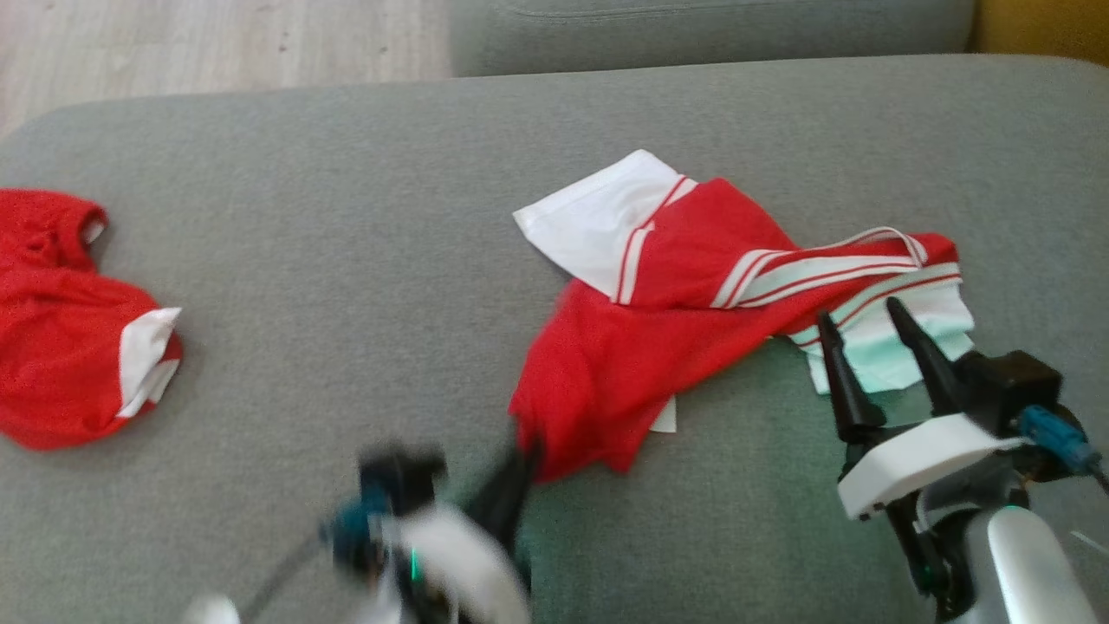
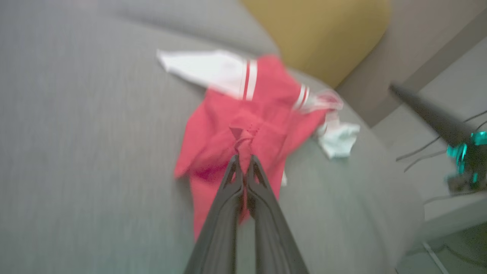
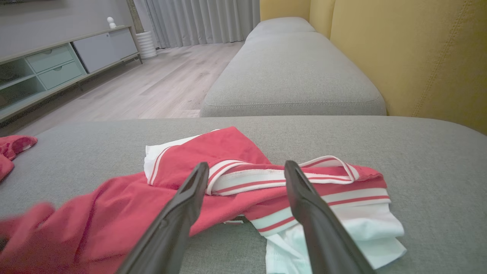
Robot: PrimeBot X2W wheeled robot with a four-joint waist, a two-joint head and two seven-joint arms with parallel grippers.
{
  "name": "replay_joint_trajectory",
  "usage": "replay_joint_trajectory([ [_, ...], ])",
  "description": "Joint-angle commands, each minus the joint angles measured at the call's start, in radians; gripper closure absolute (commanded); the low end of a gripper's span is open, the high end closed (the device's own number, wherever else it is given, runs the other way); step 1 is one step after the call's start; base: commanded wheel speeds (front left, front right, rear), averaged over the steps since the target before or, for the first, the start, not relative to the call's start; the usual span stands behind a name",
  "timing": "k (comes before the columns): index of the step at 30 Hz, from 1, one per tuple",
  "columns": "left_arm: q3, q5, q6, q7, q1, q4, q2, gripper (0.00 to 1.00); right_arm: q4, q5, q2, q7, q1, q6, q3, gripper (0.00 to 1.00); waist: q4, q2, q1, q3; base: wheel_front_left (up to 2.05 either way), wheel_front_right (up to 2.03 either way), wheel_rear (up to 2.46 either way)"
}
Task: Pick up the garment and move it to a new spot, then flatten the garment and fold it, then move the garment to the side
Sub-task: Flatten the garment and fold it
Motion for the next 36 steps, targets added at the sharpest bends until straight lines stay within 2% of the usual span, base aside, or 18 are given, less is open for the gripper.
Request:
replay_joint_trajectory([
  [1,0.004,0.003,0.017,0.050,0.028,-0.090,0.050,1.00,-0.045,0.002,0.006,-0.003,-0.007,0.008,0.010,0.00,0.011,0.0000,0.0001,0.001,0.00,0.00,0.00],
  [5,-0.051,-0.041,0.039,0.194,0.128,-0.217,0.100,1.00,-0.048,0.002,0.006,0.001,-0.008,0.008,0.004,0.00,0.028,0.0000,0.0001,0.002,0.00,0.00,0.00],
  [6,-0.060,-0.059,0.043,0.232,0.140,-0.235,0.106,0.90,-0.048,0.004,0.006,0.002,-0.010,0.008,0.007,0.00,0.031,0.0000,0.0001,0.001,0.00,0.00,0.00],
  [7,-0.065,-0.066,0.050,0.261,0.145,-0.253,0.115,0.23,-0.048,0.005,0.007,0.003,-0.011,0.008,0.010,0.00,0.033,0.0000,0.0001,-0.002,0.00,0.00,0.00],
  [8,-0.066,-0.067,0.060,0.276,0.148,-0.270,0.122,0.00,-0.048,0.007,0.007,0.003,-0.012,0.008,0.012,0.00,0.036,0.0000,0.0001,-0.003,0.00,0.00,0.00],
  [11,-0.053,-0.103,0.081,0.301,0.163,-0.314,0.117,0.00,-0.043,0.010,0.009,0.004,-0.015,0.008,0.018,0.00,0.038,0.0000,0.0001,-0.009,0.00,0.00,0.00],
  [15,0.006,-0.137,0.117,0.275,0.161,-0.382,0.097,0.00,-0.039,0.014,0.009,0.003,-0.014,0.008,0.022,0.00,0.034,0.0000,0.0001,-0.015,0.00,0.00,0.00],
  [19,0.075,-0.083,0.193,0.238,0.107,-0.424,0.098,0.00,-0.042,0.013,0.009,0.002,-0.011,0.008,0.016,0.00,0.028,0.0000,0.0001,-0.016,0.00,0.00,0.00],
  [22,0.069,0.010,0.227,0.239,0.024,-0.355,0.108,0.00,-0.049,0.010,0.009,0.005,-0.013,0.008,0.017,0.00,0.022,0.0000,0.0001,-0.006,0.00,0.00,0.00],
  [28,-0.018,0.105,0.201,0.282,-0.120,-0.078,0.076,0.00,-0.057,0.006,0.006,0.009,-0.035,0.008,0.042,0.00,-0.011,0.0000,0.0001,0.020,0.00,0.00,0.00],
  [36,-0.033,0.053,0.143,0.275,-0.177,0.117,-0.002,0.00,-0.065,0.005,0.007,0.006,-0.043,0.008,0.056,0.00,-0.041,0.0000,0.0001,0.040,0.00,0.00,0.00],
])
